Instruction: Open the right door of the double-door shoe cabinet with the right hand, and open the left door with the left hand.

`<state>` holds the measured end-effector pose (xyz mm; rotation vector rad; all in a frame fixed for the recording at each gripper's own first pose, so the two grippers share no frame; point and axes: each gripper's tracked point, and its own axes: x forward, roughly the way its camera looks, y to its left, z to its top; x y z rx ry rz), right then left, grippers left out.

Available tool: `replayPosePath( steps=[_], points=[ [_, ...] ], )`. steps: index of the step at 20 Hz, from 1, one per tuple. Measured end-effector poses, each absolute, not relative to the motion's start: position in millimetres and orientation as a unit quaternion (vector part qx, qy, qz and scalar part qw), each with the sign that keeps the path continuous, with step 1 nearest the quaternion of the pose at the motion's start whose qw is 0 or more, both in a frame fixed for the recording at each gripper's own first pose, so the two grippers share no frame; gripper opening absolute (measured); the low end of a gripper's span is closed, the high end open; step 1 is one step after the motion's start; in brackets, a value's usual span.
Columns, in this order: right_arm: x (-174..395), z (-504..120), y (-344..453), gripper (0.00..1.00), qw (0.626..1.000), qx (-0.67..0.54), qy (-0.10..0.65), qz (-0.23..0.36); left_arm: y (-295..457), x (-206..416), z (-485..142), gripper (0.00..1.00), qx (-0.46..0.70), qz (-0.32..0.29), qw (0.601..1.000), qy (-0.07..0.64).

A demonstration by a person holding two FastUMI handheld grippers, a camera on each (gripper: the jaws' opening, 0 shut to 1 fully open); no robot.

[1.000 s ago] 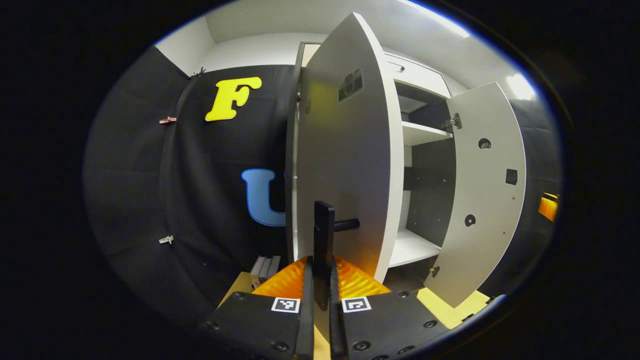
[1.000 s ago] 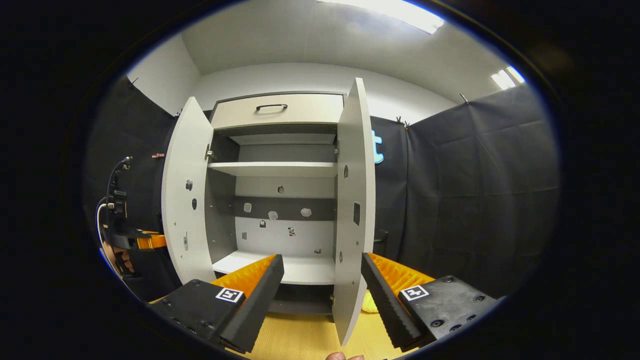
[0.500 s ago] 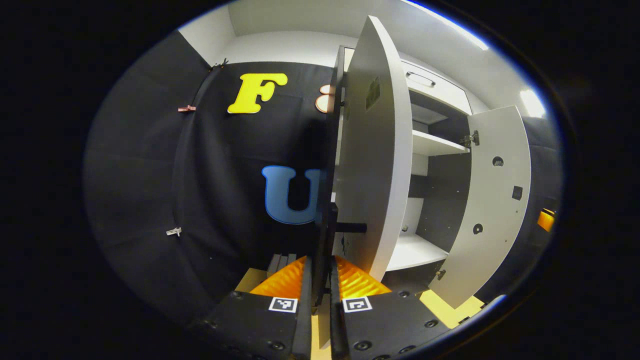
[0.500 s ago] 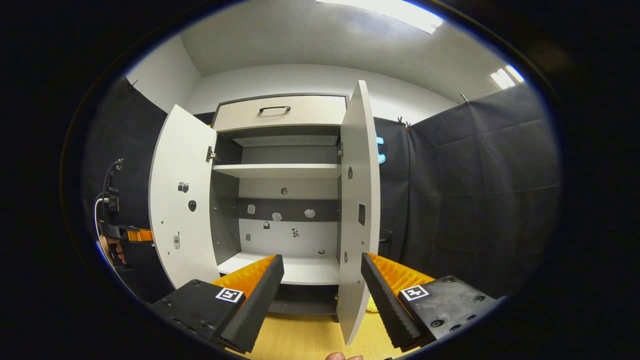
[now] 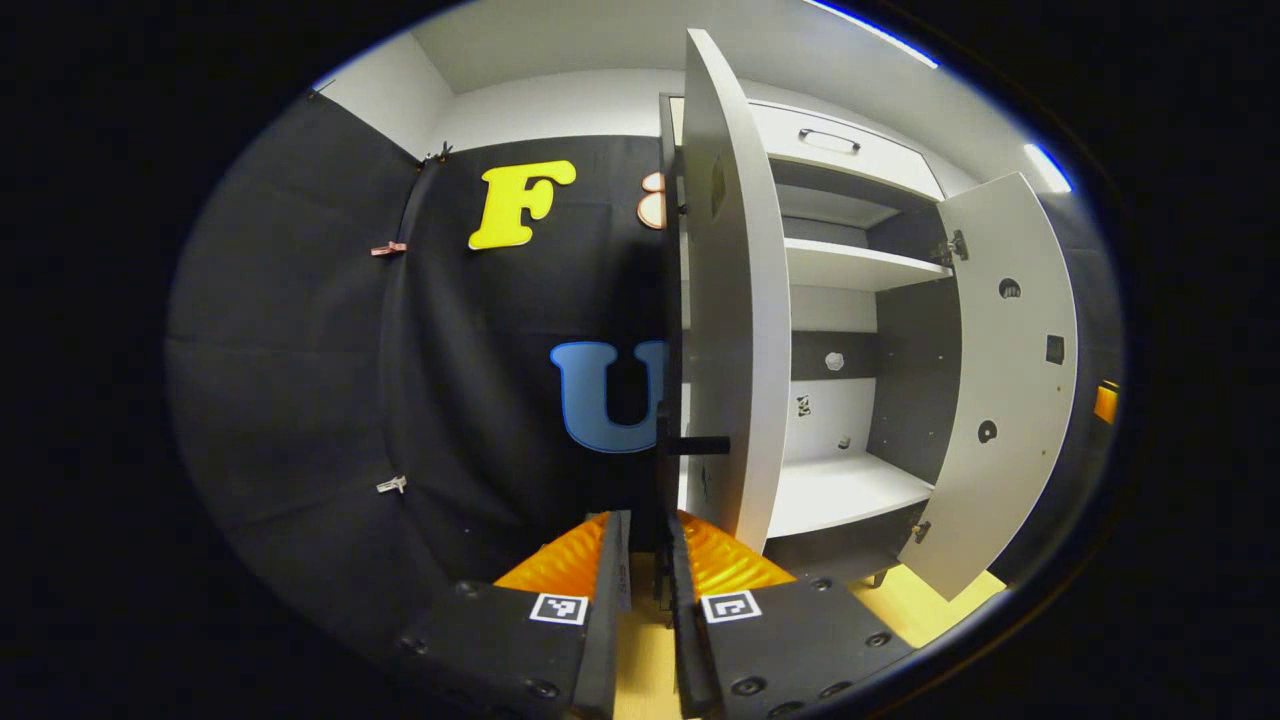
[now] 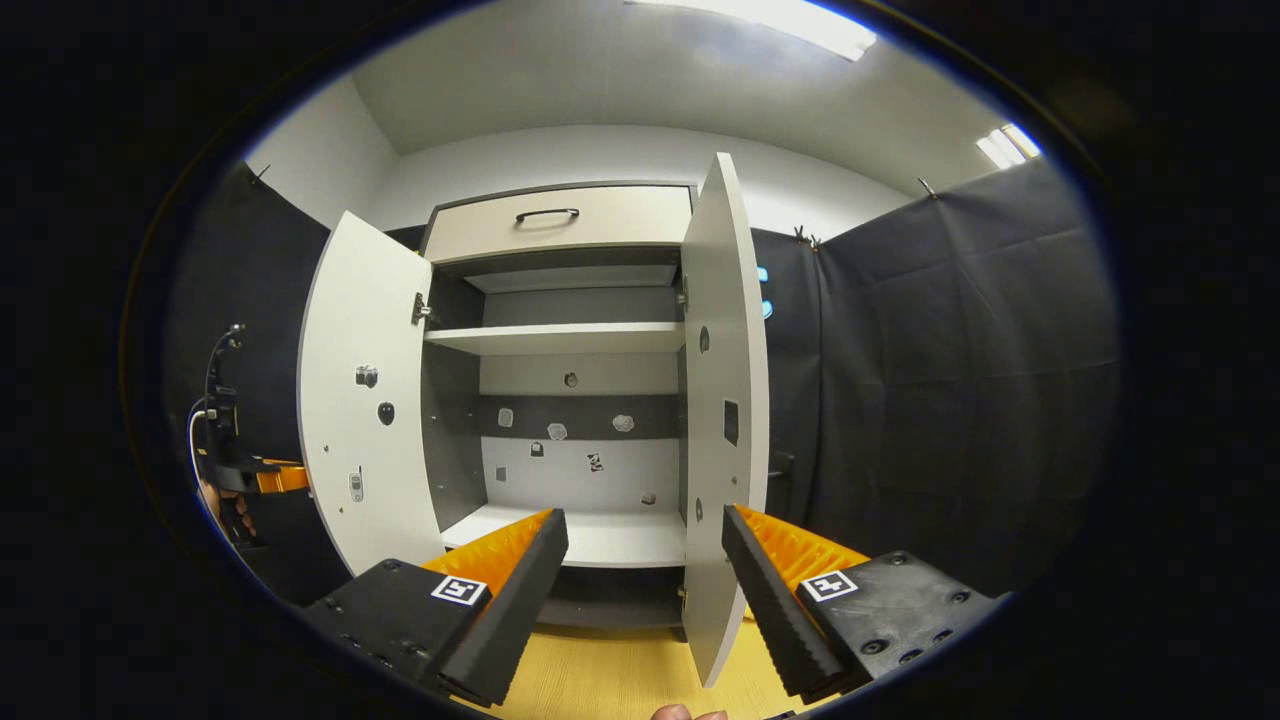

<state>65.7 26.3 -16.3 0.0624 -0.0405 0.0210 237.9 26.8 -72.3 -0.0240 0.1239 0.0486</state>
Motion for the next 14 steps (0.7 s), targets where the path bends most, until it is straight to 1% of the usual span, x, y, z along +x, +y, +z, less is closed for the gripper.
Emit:
replayPosePath(
  steps=[1,4,7,10,11,12,13,14],
  points=[
    [66,-17,26,0.98,0.999,0.033,-0.019,0.011,29,236,-72,0.26,-0.012,0.033,0.998,0.060],
    [68,-19,25,0.98,0.999,0.032,-0.015,0.011,35,232,-66,0.33,-0.011,0.054,0.997,0.045],
    [69,-18,23,0.98,0.999,0.035,-0.016,0.010,33,234,-57,0.36,-0.009,0.054,0.998,0.024],
    [71,-15,21,0.98,0.999,0.037,-0.018,0.012,29,237,-50,0.54,-0.005,0.045,0.999,0.009],
    [70,-14,20,0.98,0.999,0.036,-0.019,0.013,27,236,-50,0.56,-0.005,0.040,0.999,0.007],
    [71,-13,20,0.98,0.999,0.035,-0.020,0.013,23,236,-48,0.64,-0.004,0.032,0.999,0.005],
    [71,-12,20,0.98,0.999,0.035,-0.022,0.014,19,235,-48,0.67,-0.005,0.025,1.000,0.005],
    [71,-12,20,0.98,0.999,0.034,-0.023,0.015,15,235,-48,0.80,-0.006,0.021,1.000,0.004]
  ],
)
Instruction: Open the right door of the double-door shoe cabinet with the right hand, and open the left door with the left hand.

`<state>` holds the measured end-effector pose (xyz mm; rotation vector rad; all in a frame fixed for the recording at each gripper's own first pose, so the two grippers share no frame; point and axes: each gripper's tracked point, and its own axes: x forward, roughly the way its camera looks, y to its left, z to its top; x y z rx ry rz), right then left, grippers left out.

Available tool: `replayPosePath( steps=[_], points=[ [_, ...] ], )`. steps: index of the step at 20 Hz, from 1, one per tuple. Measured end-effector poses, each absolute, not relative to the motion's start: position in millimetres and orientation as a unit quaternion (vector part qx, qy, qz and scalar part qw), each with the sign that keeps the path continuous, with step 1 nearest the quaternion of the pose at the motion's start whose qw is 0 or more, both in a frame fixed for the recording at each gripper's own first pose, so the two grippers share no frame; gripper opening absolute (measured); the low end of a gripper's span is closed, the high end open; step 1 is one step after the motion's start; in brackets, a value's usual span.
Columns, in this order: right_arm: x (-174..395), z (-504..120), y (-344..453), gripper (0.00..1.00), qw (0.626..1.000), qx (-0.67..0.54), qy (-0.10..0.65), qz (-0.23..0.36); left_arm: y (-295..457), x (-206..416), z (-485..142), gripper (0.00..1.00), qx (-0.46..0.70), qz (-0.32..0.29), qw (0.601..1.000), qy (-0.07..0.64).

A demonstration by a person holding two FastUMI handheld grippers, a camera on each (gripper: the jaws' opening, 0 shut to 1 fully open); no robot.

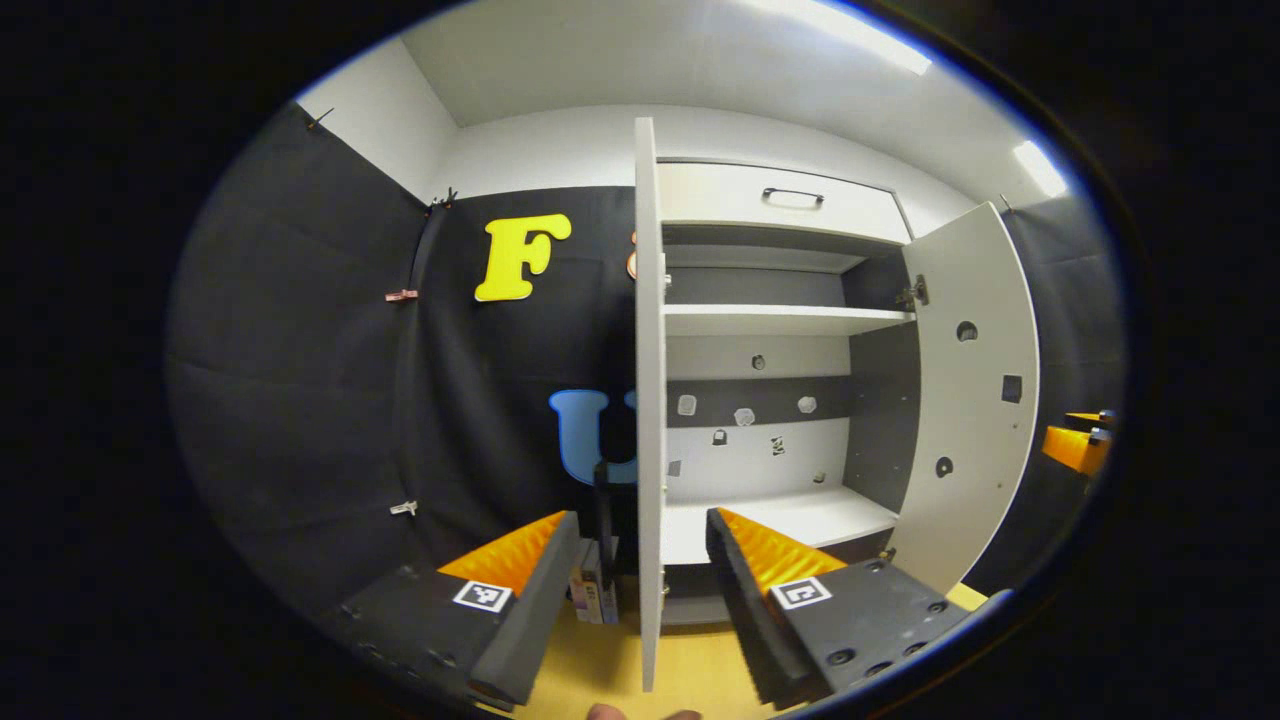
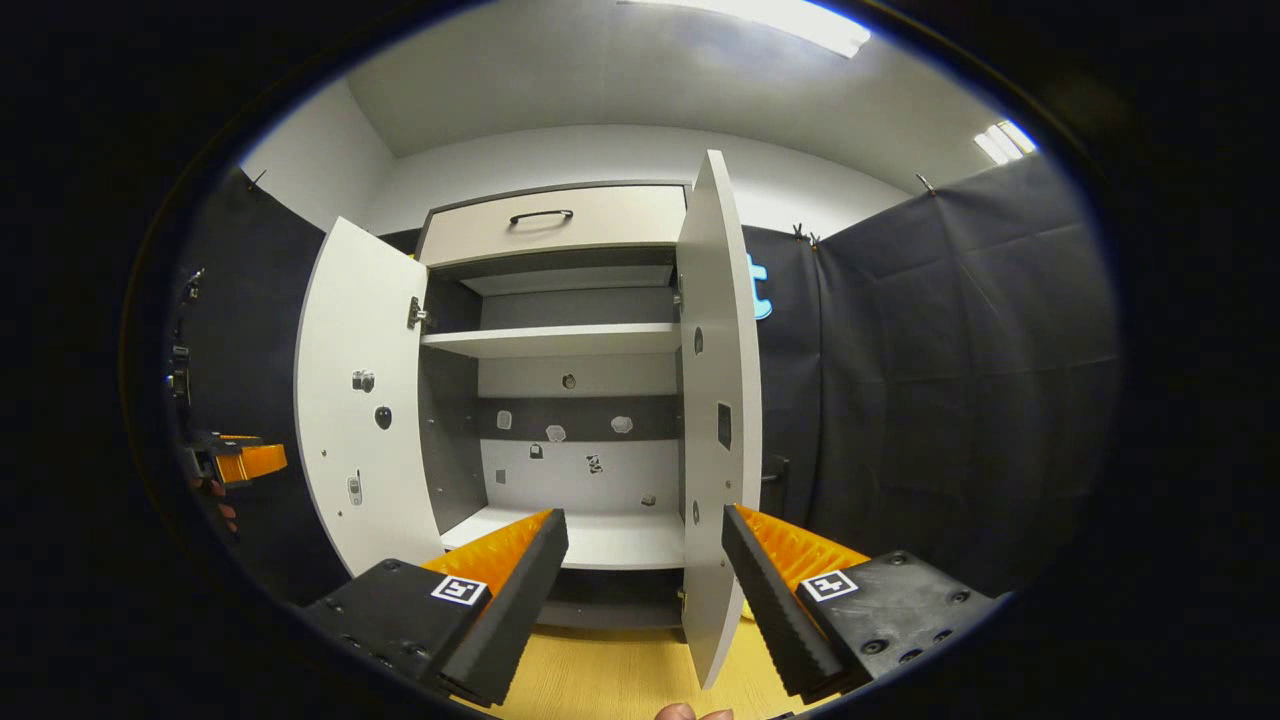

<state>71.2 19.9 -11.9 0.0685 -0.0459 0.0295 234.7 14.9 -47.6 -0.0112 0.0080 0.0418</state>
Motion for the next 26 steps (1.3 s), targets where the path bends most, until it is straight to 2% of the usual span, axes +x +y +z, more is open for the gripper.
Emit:
replayPosePath(
  steps=[3,26],
  points=[
    [71,-10,19,0.98,0.999,0.034,-0.026,0.018,13,235,-46,0.99,-0.004,0.022,1.000,0.000],
    [74,-12,19,0.98,0.999,0.034,-0.026,0.024,-7,239,-41,0.98,0.012,-0.001,1.000,-0.014]
  ],
)
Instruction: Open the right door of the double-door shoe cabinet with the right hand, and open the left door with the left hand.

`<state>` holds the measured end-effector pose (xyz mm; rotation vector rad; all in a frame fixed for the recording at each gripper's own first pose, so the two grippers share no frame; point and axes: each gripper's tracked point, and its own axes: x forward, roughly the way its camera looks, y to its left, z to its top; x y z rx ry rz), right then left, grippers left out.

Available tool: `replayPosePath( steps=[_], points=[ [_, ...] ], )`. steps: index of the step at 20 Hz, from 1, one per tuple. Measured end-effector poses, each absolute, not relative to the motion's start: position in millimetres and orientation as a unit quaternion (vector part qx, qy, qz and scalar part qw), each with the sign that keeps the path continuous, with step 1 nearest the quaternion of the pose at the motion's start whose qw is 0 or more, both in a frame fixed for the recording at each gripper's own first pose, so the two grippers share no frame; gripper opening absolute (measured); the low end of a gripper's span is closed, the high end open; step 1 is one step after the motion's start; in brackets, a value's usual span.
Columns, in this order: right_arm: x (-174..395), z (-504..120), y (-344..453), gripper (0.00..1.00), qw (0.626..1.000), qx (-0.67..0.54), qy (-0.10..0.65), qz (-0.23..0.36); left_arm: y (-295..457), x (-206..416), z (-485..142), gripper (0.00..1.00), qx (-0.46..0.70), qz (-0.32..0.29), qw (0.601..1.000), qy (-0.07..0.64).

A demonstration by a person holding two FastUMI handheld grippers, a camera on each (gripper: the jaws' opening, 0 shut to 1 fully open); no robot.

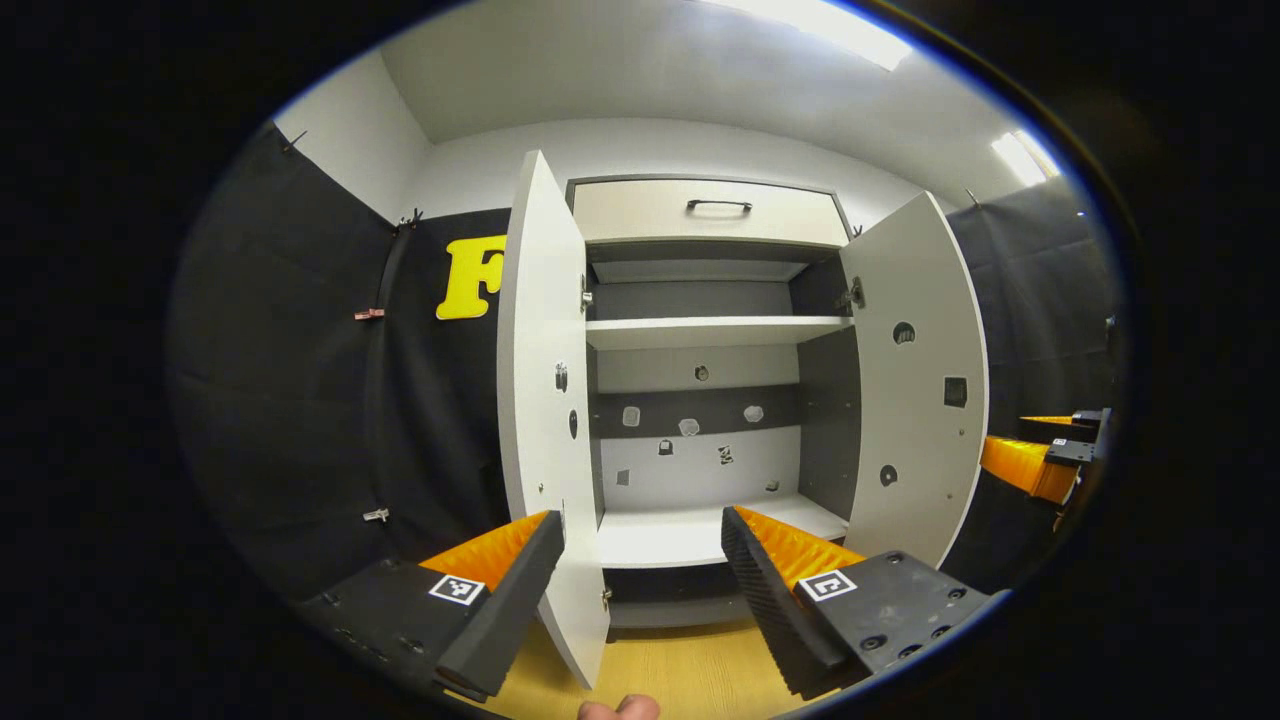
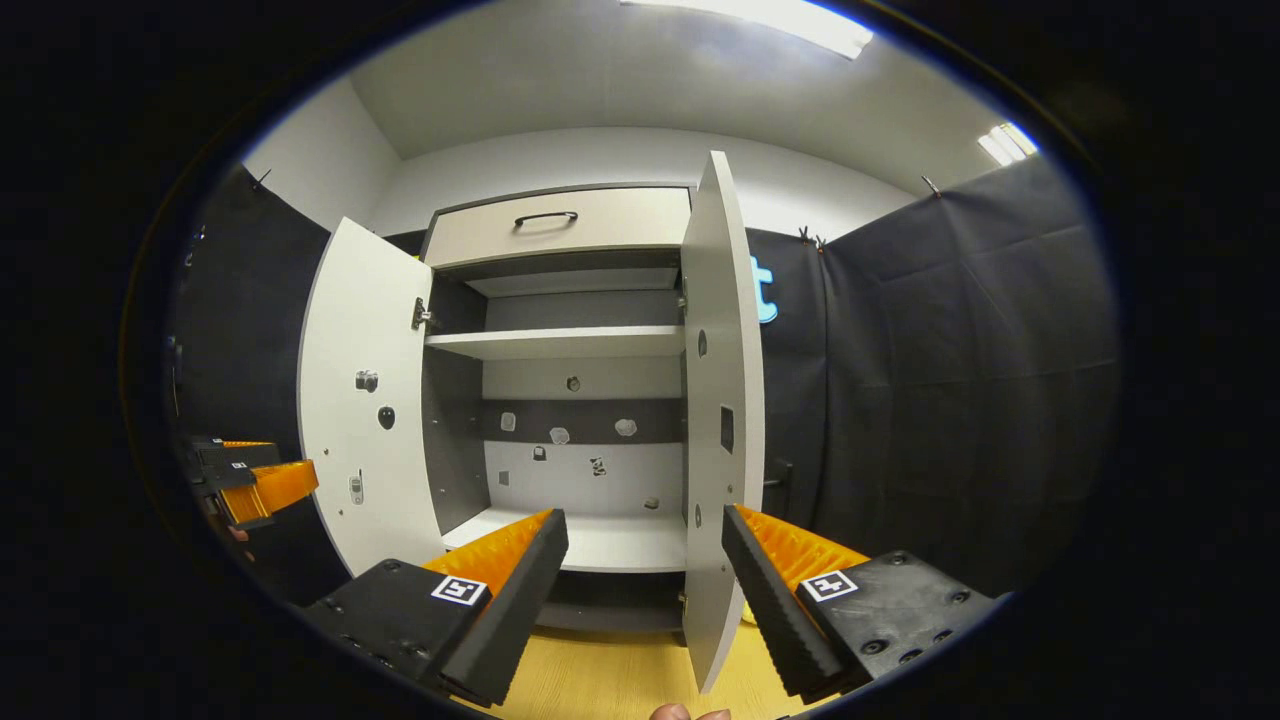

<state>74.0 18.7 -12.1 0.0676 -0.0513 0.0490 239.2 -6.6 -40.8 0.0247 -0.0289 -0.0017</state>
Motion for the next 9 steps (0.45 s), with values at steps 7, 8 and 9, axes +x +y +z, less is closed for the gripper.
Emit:
replayPosePath(
  steps=[7,8,9],
  points=[
    [74.6,-12.5,19.2,0.98,0.999,0.033,-0.025,0.025,-6.5,237.8,-42.3,0.98,0.013,0.000,1.000,-0.010],
    [73.9,-12.9,19.7,0.98,0.999,0.032,-0.025,0.025,-6.8,237.5,-41.9,0.98,0.013,0.001,1.000,-0.011],
    [73.4,-12.9,19.7,0.98,0.999,0.031,-0.025,0.025,-6.8,238.4,-42.0,0.98,0.012,0.001,1.000,-0.011]
  ],
)
